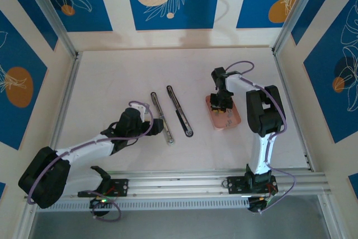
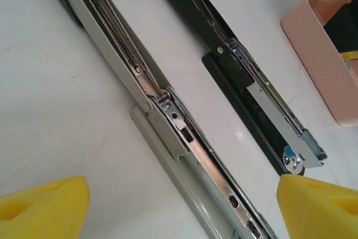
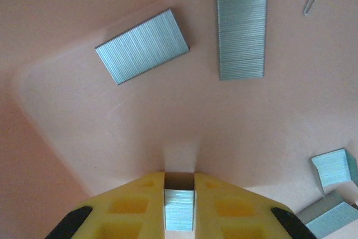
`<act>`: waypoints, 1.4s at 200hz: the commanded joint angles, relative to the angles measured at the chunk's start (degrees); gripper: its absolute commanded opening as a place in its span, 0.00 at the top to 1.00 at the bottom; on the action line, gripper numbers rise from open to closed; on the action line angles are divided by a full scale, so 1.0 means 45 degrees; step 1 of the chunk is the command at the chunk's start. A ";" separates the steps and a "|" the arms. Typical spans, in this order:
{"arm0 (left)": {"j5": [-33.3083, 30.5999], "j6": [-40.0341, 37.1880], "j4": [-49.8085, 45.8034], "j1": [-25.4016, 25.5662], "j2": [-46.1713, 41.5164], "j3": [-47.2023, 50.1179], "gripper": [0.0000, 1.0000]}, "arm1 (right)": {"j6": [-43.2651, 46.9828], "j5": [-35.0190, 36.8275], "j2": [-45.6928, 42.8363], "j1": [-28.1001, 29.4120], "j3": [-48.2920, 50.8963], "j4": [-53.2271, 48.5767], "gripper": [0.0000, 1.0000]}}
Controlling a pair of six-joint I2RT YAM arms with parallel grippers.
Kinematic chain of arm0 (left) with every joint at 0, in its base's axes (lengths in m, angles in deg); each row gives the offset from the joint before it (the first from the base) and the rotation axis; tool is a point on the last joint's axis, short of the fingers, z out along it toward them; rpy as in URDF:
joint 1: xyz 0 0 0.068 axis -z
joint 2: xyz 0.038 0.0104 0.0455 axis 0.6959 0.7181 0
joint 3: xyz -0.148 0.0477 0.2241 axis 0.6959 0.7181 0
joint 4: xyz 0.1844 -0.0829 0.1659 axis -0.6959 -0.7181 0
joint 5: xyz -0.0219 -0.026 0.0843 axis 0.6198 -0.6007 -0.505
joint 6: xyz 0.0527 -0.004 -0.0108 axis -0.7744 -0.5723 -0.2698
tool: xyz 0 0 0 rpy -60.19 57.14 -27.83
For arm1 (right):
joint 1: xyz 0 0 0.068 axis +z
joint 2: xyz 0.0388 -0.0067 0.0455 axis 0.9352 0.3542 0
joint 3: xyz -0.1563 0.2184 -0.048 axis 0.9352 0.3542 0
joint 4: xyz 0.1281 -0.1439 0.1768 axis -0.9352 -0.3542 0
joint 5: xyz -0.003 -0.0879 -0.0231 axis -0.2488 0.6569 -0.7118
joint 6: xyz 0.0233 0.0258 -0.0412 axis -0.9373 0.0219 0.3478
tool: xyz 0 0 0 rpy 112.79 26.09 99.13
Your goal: Load the staples into the stapler
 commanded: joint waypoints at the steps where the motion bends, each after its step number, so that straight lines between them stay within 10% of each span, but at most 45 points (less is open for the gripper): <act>1: 0.0062 -0.0199 0.0128 -0.0135 -0.0355 0.0089 0.13 | 0.0165 0.0705 -0.0252 0.0077 0.0192 -0.0080 0.82; 139: -0.0042 -0.0363 0.0499 -0.0121 -0.1829 0.0432 0.13 | -0.0347 0.0308 -0.8421 0.1720 0.4436 0.4112 0.84; 280: -0.0020 -0.0147 0.0012 -0.0125 -0.2928 0.0855 0.12 | 0.0085 0.0808 -0.9743 0.5929 0.7274 0.8149 0.84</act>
